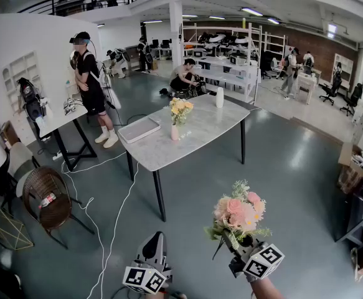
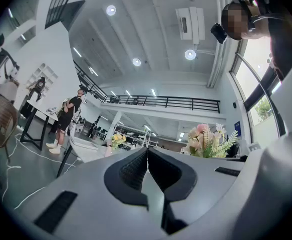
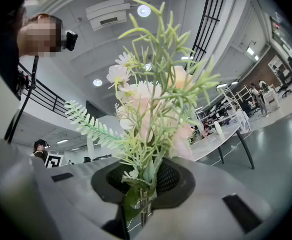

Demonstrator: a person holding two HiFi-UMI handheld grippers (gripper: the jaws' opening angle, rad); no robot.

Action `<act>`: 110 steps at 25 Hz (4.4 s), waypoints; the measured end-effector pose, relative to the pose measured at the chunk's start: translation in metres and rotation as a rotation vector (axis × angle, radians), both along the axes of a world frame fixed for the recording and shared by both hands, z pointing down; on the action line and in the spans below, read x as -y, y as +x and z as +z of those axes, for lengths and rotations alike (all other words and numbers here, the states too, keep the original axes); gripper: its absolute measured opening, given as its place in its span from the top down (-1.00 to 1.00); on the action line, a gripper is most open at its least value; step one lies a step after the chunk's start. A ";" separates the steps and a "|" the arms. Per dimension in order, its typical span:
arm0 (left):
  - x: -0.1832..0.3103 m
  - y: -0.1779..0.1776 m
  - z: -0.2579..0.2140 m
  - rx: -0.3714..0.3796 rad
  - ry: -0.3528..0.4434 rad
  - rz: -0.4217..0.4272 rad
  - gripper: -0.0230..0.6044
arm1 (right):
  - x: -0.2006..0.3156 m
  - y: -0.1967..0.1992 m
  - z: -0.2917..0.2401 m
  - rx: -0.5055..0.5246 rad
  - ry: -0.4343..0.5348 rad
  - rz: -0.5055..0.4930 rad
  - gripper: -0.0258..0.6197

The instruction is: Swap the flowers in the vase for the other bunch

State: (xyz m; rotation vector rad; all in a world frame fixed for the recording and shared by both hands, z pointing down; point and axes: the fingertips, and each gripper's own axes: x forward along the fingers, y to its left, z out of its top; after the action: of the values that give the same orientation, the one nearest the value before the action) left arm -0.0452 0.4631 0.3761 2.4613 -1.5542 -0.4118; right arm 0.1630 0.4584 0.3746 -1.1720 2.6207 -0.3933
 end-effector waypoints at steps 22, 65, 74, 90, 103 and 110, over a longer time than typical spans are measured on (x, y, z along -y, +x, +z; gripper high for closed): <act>-0.030 0.068 0.003 0.052 -0.003 -0.002 0.87 | -0.022 0.039 0.010 0.041 0.012 -0.047 0.63; 0.182 -0.017 0.008 0.028 0.017 -0.016 0.87 | 0.204 -0.032 0.006 0.087 -0.023 0.000 0.63; 0.220 -0.028 0.014 0.028 -0.003 -0.043 0.87 | 0.247 -0.041 0.010 0.098 -0.030 -0.010 0.63; 0.322 -0.010 0.020 0.054 -0.019 -0.037 0.87 | 0.345 -0.031 0.018 0.096 -0.031 -0.003 0.63; 0.390 -0.008 0.022 0.060 -0.008 -0.061 0.87 | 0.415 -0.033 0.021 0.105 -0.018 -0.030 0.63; 0.405 0.002 0.027 0.064 -0.022 -0.047 0.87 | 0.429 -0.024 0.022 0.115 -0.021 -0.010 0.63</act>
State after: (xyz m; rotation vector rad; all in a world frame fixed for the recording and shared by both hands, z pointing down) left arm -0.0430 0.0577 0.4031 2.4475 -1.6356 -0.3250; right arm 0.1389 0.0293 0.3966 -1.1080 2.5307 -0.4771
